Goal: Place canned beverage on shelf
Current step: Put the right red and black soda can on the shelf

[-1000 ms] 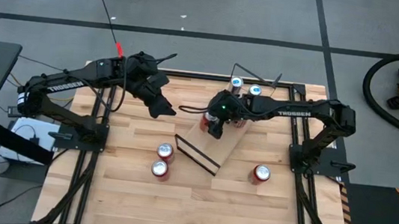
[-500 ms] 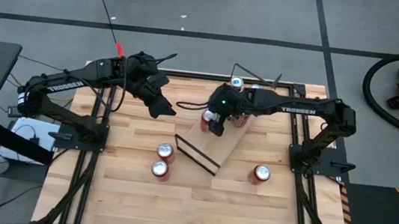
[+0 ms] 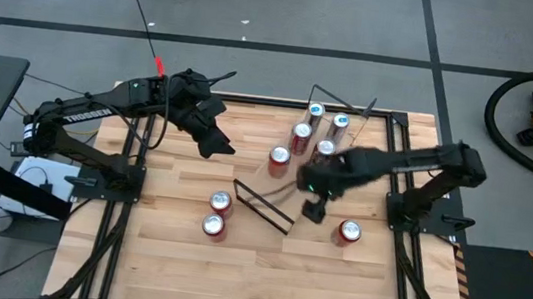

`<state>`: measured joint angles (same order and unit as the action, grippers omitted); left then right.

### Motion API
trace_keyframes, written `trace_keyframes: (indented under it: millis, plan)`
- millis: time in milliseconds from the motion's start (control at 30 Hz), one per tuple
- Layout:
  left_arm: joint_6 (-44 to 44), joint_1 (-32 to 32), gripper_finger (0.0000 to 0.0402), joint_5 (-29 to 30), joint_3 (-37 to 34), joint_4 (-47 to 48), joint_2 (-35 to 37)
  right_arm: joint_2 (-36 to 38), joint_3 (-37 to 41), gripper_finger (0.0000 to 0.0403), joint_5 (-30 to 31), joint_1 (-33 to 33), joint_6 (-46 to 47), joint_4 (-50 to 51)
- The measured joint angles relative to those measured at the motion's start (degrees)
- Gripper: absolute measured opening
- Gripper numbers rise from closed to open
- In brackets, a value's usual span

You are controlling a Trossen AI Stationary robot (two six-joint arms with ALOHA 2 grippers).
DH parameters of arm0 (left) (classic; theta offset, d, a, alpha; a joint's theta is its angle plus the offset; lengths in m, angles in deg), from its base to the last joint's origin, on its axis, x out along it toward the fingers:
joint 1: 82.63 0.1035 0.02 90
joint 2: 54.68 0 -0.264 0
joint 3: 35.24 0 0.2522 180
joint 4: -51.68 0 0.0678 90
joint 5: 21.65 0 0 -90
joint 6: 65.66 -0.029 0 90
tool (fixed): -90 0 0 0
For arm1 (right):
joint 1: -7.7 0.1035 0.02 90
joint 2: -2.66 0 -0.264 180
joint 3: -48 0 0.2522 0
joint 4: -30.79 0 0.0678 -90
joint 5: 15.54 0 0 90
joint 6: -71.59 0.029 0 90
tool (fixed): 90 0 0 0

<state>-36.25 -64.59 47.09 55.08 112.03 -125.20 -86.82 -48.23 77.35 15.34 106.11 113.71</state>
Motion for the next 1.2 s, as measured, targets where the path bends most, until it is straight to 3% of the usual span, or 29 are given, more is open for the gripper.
trace_keyframes:
  millis: [200, 433, 600, 867, 1200]
  plan:
    - [-0.11, -0.01, 0.029, 0.0, 0.0, 0.0, 0.0, 5.64, 5.39, 0.0398, 1.83, 8.57, 18.62, 0.98]
    - [-0.26, -0.02, 0.029, 0.0, 0.0, 0.0, 0.0, 7.33, 7.24, 0.0399, -0.22, 13.41, 38.3, 8.95]
    - [-0.27, 0.0, 0.029, 0.0, 0.0, -0.01, 0.0, 7.18, 8.14, 0.04, -0.42, 15.66, 42.98, 8.23]
    - [-0.27, 0.0, 0.029, 0.0, 0.0, -0.04, 0.0, 8.08, 16.5, 0.04, -1.37, 17.2, 47.69, 3.43]
    - [-0.24, 0.0, 0.029, -0.02, 0.0, -0.02, 0.0, 8.16, 23.53, 0.04, -6.14, 17.14, 48.01, -5.11]
